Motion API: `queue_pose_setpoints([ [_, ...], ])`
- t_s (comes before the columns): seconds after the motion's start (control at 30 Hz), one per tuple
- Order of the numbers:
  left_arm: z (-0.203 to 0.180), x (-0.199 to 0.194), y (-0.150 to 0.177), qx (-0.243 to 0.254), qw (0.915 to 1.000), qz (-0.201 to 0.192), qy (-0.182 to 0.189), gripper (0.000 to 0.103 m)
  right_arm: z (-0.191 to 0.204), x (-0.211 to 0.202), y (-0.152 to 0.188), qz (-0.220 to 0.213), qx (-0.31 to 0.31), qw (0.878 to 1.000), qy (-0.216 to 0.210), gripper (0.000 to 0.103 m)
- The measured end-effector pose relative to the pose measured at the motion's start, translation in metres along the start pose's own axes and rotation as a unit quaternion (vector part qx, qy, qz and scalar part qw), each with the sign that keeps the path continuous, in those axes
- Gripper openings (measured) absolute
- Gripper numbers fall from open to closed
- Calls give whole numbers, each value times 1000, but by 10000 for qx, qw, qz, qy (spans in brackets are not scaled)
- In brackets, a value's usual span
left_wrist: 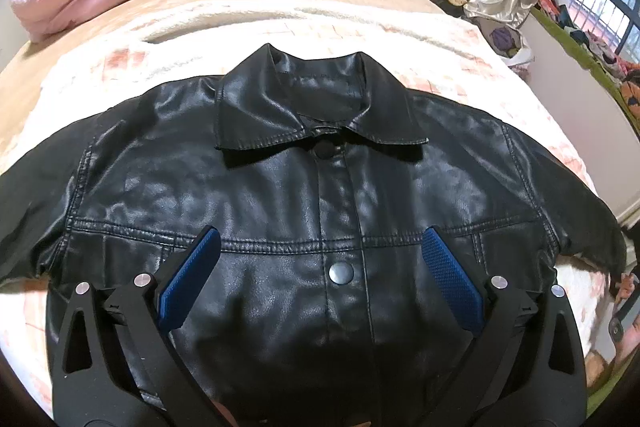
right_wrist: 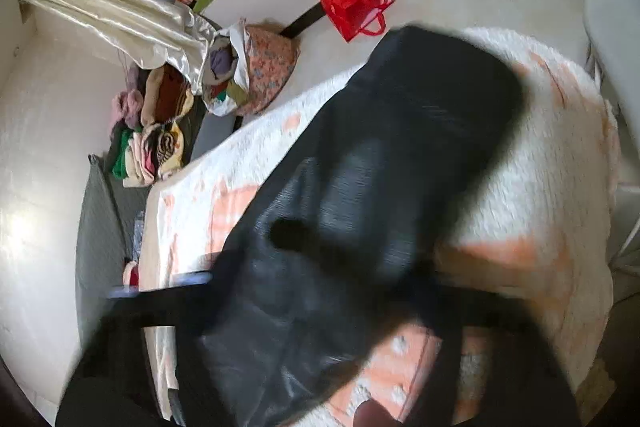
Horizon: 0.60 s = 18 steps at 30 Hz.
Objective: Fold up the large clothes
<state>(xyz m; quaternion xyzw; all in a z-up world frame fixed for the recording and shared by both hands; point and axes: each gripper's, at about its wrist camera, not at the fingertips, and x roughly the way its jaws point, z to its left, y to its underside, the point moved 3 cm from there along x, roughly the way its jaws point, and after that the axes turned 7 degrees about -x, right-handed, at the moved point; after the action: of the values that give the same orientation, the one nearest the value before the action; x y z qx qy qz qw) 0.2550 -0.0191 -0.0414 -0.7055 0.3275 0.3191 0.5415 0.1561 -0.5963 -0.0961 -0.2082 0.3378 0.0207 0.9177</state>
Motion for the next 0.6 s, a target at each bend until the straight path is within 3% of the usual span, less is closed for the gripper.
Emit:
queue_pose_setpoints([
  [0.07, 1, -2, 0, 1, 10000, 1, 10, 94, 3, -2, -5, -103, 15, 9995, -314, 20],
  [0.17, 3, -4, -3, -20, 10000, -6, 36, 94, 21, -11, -8, -300, -331, 9966, -694, 12],
  [0.33, 8, -13, -9, -49, 9999, -35, 100, 94, 69, -30, -8, -562, -1003, 9850, -1286, 9],
  [0.6, 30, -36, -24, -294, 9990, -126, 298, 94, 170, -59, 22, -496, -2312, 9472, -2165, 8],
])
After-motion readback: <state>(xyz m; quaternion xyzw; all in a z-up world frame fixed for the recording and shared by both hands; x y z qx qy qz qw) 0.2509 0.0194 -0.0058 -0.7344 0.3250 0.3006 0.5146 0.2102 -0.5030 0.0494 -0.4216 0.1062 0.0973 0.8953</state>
